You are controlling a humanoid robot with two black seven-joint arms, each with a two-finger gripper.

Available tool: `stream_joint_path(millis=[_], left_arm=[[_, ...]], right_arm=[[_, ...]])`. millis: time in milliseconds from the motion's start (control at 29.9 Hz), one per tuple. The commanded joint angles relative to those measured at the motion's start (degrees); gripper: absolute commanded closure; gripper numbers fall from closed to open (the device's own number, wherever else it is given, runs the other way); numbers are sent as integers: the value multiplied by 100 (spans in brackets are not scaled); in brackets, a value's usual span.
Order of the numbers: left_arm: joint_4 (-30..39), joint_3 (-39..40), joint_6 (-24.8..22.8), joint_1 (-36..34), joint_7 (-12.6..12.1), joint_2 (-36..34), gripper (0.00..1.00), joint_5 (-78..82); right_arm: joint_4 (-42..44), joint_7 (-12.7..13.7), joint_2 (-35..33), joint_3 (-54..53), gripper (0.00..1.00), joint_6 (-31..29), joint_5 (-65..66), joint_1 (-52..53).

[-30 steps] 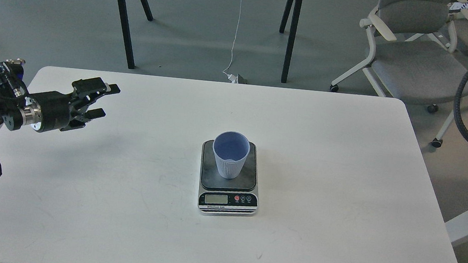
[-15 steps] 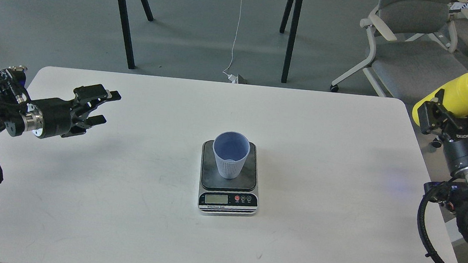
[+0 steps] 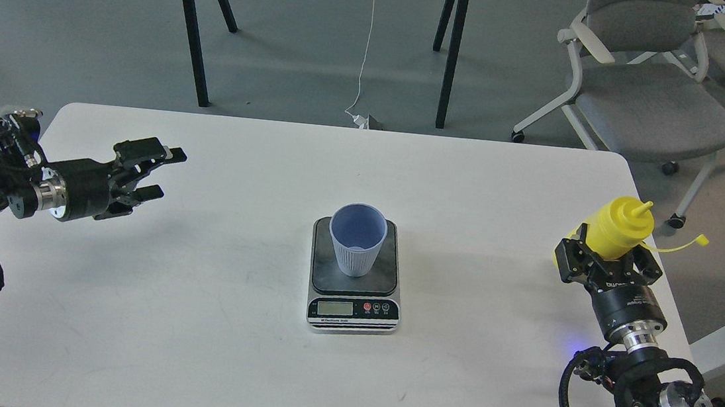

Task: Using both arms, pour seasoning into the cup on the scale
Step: 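Set the yellow bottle upright on the table with the right gripper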

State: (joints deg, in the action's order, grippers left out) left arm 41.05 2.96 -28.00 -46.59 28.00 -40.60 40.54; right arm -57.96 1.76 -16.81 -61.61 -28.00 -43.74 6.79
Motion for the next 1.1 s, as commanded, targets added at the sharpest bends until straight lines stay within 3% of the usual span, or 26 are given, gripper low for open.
stream_joint_path(millis=[0,435,702,736,803,1070], left_arm=[[0,3,0,54,0,0,1,-2],[0,12,0,80,0,0,1,-2],[-9,12,0,80,0,0,1,-2],[-1,12,0,80,0,0,1,-2],[0,12,0,80,0,0,1,-2],[0,12,0,89,0,0,1,-2]], right_arm=[[162,8,81,61,96,0,23,24],[417,-9,328,342,95,0,155,50],[444,-36,363,334,78,0,357,50],[444,-44,363,334,75,0,383,50],[444,-45,363,334,57,0,384,50],[417,-53,363,325,4,0,384,24]])
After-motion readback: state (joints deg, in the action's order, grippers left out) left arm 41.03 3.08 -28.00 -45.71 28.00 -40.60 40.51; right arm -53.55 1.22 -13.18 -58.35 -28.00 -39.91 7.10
